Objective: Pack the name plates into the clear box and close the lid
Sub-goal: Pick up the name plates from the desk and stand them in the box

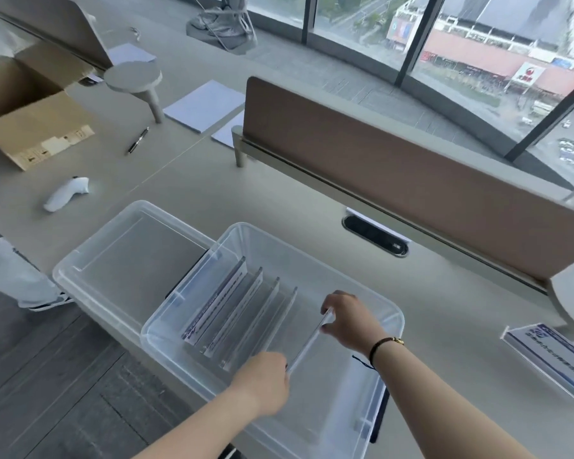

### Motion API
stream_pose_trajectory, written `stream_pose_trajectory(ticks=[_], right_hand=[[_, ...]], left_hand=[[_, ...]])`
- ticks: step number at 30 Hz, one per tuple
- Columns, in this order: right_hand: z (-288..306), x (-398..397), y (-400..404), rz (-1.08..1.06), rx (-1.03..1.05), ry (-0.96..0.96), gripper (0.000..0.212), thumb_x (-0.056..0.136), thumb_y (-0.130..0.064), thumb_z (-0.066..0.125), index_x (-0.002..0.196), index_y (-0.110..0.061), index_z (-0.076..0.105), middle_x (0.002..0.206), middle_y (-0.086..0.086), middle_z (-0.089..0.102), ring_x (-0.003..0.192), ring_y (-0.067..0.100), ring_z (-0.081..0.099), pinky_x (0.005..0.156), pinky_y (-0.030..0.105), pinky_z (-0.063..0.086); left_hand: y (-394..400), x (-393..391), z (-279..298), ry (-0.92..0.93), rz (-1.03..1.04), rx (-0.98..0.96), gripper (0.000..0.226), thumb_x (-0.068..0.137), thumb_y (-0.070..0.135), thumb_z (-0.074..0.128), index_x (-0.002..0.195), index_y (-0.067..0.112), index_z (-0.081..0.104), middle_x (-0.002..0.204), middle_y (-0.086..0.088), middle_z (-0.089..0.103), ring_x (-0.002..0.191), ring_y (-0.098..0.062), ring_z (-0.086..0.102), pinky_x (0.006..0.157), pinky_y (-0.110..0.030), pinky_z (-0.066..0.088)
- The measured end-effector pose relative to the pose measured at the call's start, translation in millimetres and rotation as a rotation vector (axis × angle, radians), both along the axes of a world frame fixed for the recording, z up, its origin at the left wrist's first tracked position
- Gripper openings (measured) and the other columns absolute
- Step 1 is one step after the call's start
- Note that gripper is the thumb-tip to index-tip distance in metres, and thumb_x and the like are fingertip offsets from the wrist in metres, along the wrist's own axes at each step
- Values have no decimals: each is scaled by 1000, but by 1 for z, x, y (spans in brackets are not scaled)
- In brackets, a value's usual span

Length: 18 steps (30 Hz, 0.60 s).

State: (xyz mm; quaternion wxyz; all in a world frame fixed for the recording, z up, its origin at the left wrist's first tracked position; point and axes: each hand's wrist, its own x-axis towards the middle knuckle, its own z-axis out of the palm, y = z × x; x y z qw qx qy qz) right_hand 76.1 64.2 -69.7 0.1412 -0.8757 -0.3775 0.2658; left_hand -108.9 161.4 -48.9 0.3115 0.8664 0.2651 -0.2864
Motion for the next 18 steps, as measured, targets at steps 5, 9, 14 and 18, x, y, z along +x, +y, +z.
stream_pose_trajectory(ticks=[5,9,14,18], right_hand=[[-20,-6,6,-12,-3,-6,19,78,-13,70,96,-20,66,100,-4,57,96,19,57,70,25,38],[-27,-5,7,-76,18,37,25,78,-10,66,100,-23,66,98,-8,51,89,16,58,70,24,40],[-28,-7,5,-299,57,263,49,80,-12,60,126,-25,51,123,-1,59,105,18,63,76,24,43],[-26,-9,5,-418,67,409,67,82,-24,67,142,-22,36,143,2,48,119,20,56,79,26,48]], left_hand=[[4,4,-14,72,-46,62,17,91,16,49,75,14,50,86,-11,66,88,-31,66,66,-33,47],[8,5,-19,59,-62,45,30,90,23,53,63,16,43,62,-3,51,65,-28,57,60,-30,43],[19,2,-20,-5,3,-12,47,84,34,59,50,17,31,47,1,30,49,-23,32,52,-27,29],[19,-2,-23,-15,38,-10,50,82,33,59,47,14,30,43,1,26,47,-22,29,50,-26,27]])
